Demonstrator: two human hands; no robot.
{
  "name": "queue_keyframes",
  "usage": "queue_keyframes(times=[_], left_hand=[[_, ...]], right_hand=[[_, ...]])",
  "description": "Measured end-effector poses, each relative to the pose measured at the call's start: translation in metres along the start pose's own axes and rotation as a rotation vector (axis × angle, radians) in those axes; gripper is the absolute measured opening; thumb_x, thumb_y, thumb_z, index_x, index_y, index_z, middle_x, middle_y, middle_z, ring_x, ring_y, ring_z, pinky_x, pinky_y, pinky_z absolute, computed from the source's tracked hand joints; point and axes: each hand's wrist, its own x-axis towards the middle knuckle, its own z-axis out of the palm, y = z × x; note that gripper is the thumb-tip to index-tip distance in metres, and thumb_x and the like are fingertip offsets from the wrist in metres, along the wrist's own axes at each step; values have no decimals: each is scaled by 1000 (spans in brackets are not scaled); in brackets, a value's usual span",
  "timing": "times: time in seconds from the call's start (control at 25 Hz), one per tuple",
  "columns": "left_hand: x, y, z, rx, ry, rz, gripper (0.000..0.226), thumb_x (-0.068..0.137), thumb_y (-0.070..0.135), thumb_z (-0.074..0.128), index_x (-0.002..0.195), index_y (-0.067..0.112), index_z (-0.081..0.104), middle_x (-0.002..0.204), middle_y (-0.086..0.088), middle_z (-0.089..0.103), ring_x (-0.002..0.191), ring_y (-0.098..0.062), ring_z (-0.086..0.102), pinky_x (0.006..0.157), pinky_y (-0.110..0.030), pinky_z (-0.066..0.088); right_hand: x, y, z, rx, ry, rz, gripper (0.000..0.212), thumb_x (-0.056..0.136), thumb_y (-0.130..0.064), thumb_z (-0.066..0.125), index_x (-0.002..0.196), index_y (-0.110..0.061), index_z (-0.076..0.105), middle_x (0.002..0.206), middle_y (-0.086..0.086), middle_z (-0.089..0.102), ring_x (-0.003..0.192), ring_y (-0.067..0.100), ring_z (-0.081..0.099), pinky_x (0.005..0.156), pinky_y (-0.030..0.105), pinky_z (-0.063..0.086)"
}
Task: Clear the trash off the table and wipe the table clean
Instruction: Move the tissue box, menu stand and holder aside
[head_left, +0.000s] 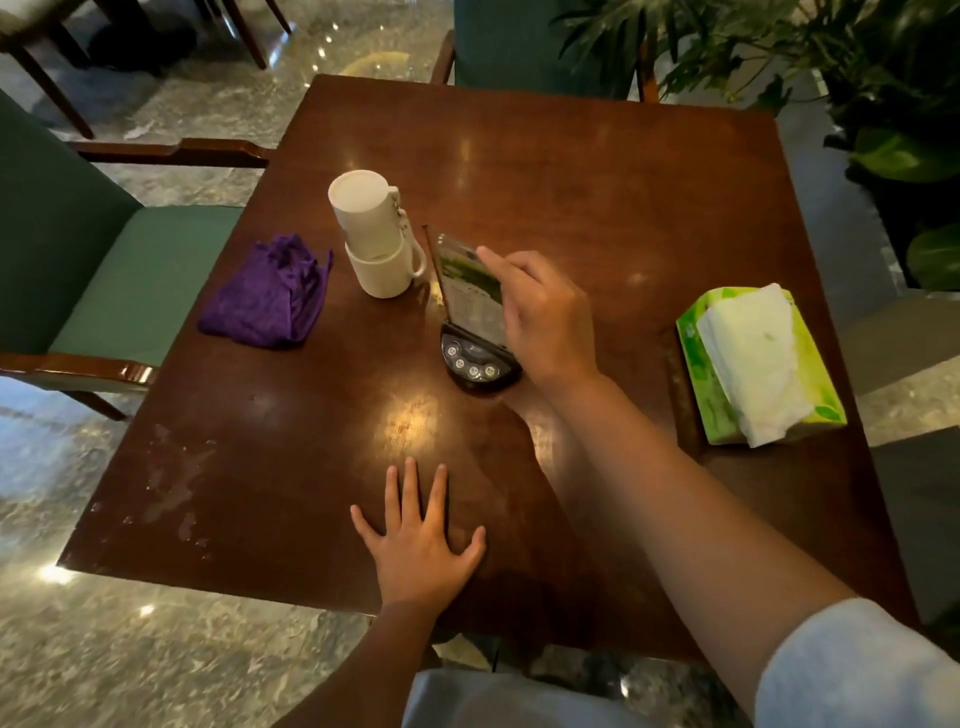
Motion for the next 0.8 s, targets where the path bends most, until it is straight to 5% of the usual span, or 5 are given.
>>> queue_keyframes(times=[0.28, 0.56, 0.8], left_hand=[[-1, 0, -2, 2, -10, -5, 85, 70, 73, 30, 145, 33, 23, 158, -3, 10, 145, -21, -3, 106, -67, 0], [-2, 3, -4, 6, -33, -10, 84, 72, 71, 32, 146, 33, 20, 159, -3, 7, 145, -20, -5, 108, -65, 0], [-3, 5, -4, 10, -15, 1, 81, 74, 69, 34, 145, 33, 22, 158, -4, 11, 145, -22, -1, 107, -67, 3]], right_hand=[[-84, 24, -90, -122, 133, 210, 42, 76, 12, 61, 113, -6, 65, 94, 14, 67, 83, 14, 55, 70, 20, 43], [-158, 63, -191, -304, 126, 276, 38, 79, 12, 56, 112, -4, 65, 97, 17, 67, 89, 17, 55, 76, 27, 45], [-178, 72, -196, -461, 114, 342, 43, 80, 6, 58, 120, -10, 60, 110, 14, 64, 96, 25, 58, 77, 34, 49]])
